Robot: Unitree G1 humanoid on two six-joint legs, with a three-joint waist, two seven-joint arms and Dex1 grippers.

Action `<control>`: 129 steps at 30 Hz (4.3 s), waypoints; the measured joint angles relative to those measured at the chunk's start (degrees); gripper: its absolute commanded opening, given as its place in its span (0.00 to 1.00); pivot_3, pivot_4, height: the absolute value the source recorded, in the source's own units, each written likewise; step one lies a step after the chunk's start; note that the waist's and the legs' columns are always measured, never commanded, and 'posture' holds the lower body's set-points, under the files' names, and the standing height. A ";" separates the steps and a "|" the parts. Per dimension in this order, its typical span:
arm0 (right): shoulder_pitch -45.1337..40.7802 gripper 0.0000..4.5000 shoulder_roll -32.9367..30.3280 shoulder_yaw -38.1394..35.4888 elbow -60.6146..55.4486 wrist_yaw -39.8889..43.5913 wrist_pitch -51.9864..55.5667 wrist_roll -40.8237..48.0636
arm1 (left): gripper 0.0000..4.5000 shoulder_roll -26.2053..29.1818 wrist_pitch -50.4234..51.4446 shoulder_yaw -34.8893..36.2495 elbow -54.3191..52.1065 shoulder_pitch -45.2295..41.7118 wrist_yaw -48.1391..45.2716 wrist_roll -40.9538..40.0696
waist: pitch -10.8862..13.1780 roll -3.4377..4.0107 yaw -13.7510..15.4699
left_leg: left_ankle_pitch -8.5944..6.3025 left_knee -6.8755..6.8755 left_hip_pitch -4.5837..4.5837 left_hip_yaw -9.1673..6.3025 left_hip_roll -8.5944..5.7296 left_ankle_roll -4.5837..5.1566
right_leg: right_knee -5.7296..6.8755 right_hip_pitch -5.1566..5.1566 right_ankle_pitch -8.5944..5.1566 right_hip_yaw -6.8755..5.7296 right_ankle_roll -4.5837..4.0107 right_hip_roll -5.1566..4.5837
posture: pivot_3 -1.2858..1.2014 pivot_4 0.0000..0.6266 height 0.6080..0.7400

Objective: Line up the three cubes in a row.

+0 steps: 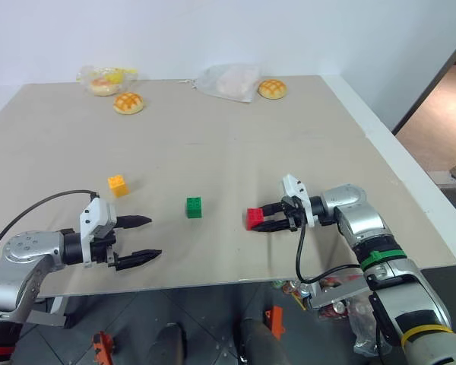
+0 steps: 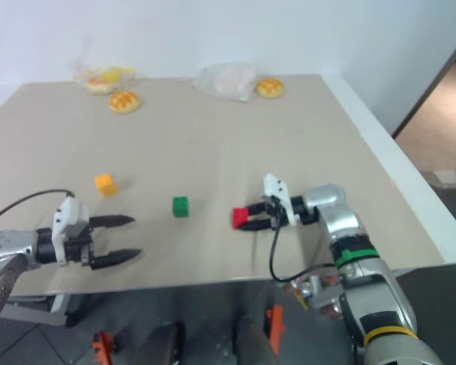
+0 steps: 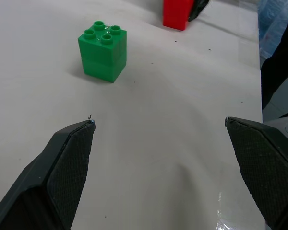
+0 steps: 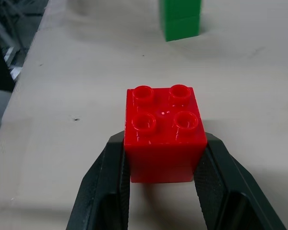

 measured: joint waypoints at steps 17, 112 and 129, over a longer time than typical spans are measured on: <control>-4.95 0.80 -3.91 0.05 6.14 0.59 -7.25 -5.42 | 1.00 -4.19 -4.61 -2.25 8.79 -6.40 1.62 4.93 | 0.03 0.05 0.17 | 0.39 0.19 0.02 0.20 0.10 0.00 | 0.06 0.03 0.15 0.27 -0.24 0.19 | 0.52 0.24 1.00; 7.87 0.81 -10.98 -13.46 -34.01 -16.06 18.41 13.40 | 0.29 -22.24 -18.57 -17.85 38.54 -34.33 -13.59 20.37 | 0.02 0.03 -0.01 | -0.11 0.50 -0.31 0.49 0.10 0.20 | 0.13 -0.14 0.31 0.75 0.54 0.40 | 0.52 0.24 1.00; 7.84 0.81 -10.94 -13.46 -33.66 -16.03 18.31 13.39 | 0.90 -22.70 -23.76 -18.36 44.27 -35.56 -8.79 22.17 | 0.02 0.03 0.05 | -0.10 0.64 -0.28 0.49 0.10 0.21 | 0.14 -0.09 0.38 0.76 0.48 0.41 | 0.52 0.24 1.00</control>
